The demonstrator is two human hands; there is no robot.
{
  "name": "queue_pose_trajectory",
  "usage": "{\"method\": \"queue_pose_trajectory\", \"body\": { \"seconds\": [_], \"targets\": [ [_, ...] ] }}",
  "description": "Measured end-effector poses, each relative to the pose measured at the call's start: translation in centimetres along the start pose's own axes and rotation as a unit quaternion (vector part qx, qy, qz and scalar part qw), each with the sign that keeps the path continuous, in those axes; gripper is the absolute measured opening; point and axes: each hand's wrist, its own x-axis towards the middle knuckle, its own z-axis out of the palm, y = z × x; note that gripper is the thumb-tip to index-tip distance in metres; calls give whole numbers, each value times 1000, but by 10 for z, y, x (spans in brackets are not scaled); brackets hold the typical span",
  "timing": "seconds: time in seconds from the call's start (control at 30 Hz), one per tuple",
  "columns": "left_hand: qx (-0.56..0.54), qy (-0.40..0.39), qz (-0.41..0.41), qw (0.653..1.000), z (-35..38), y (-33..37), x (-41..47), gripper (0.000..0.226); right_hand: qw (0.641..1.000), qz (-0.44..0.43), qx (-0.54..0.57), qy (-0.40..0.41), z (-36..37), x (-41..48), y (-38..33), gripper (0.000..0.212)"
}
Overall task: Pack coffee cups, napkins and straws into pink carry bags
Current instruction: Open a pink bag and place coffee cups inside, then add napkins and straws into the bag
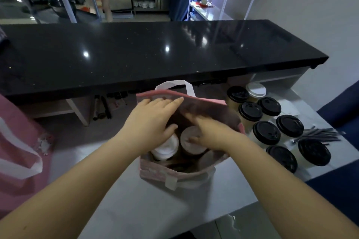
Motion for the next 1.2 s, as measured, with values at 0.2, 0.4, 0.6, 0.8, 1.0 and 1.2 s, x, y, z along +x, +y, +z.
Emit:
{"method": "queue_pose_trajectory", "body": {
  "seconds": [0.2,0.4,0.6,0.8,1.0,1.2],
  "targets": [
    [-45,82,5,996,-23,34,43,31,986,48,-37,157,-75,-60,6,36],
    [0,74,100,992,-15,115,115,27,953,145,-39,265,-98,-129,53,30],
    [-2,46,132,990,20,214,163,27,910,258,-4,323,-94,-201,131,32],
    [-50,18,112,992,80,301,205,31,897,298,24,326,-76,-242,228,30],
    [-62,3,55,997,138,359,251,36,927,249,23,279,-62,-247,333,28],
    [-72,-23,-15,997,173,380,281,38,948,229,41,219,-43,-236,419,28]
  ]
}}
